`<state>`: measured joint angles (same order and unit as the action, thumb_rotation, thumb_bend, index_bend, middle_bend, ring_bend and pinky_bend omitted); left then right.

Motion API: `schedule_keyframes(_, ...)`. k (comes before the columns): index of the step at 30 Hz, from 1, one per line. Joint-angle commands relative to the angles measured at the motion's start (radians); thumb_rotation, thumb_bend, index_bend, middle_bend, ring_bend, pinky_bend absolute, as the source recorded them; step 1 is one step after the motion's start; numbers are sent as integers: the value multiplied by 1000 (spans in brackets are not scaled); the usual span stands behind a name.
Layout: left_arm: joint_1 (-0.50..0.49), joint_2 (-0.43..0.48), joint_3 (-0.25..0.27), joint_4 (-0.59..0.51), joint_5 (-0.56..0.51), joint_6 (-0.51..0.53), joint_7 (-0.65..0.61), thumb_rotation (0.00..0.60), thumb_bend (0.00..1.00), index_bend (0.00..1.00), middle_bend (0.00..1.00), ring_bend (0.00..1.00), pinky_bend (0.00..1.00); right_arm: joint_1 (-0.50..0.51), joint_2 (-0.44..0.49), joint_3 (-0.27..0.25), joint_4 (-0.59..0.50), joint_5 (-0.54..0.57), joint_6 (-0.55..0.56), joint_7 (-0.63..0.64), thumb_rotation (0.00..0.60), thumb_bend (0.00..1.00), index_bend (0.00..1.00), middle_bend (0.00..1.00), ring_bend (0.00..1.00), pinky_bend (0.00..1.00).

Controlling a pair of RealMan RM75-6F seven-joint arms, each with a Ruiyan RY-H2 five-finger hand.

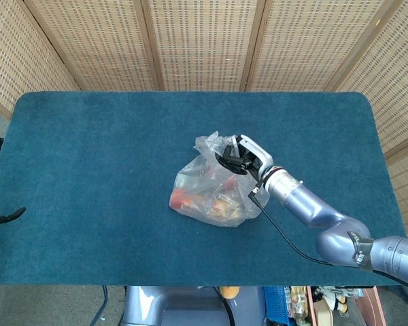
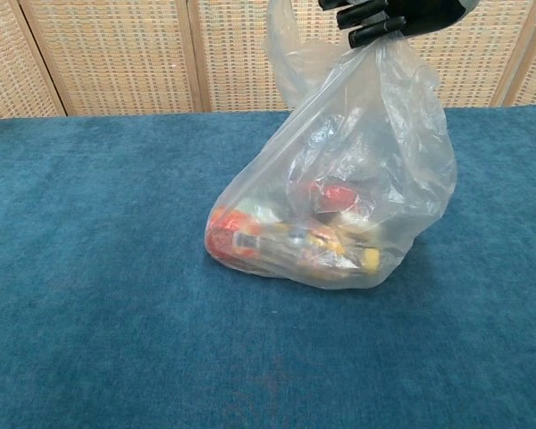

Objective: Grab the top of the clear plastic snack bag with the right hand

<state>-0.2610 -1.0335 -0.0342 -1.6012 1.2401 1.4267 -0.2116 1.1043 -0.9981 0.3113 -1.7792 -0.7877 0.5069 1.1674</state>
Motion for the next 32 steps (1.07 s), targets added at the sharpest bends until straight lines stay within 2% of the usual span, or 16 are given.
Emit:
schedule_keyframes(1, 5, 9, -7, 1, 5, -11, -3, 600, 125, 0, 0, 0, 0, 20, 28, 38, -39, 85, -6, -57, 600, 1000, 835, 840, 924, 1000)
schedule_keyframes(15, 23, 17, -20, 3, 68, -41, -43, 600, 126, 0, 0, 0, 0, 161, 173, 148, -149, 447, 54, -230, 600, 1000, 835, 841, 924, 1000)
schedule_keyframes(27, 31, 20, -35, 4, 76, -58, -55, 600, 127, 0, 0, 0, 0, 206, 267, 244, -173, 608, 72, -292, 600, 1000, 836, 840, 924, 1000)
schedule_keyframes(32, 36, 20, -41, 3, 80, -58, -53, 600, 127, 0, 0, 0, 0, 221, 296, 262, -169, 668, 68, -323, 600, 1000, 835, 840, 924, 1000)
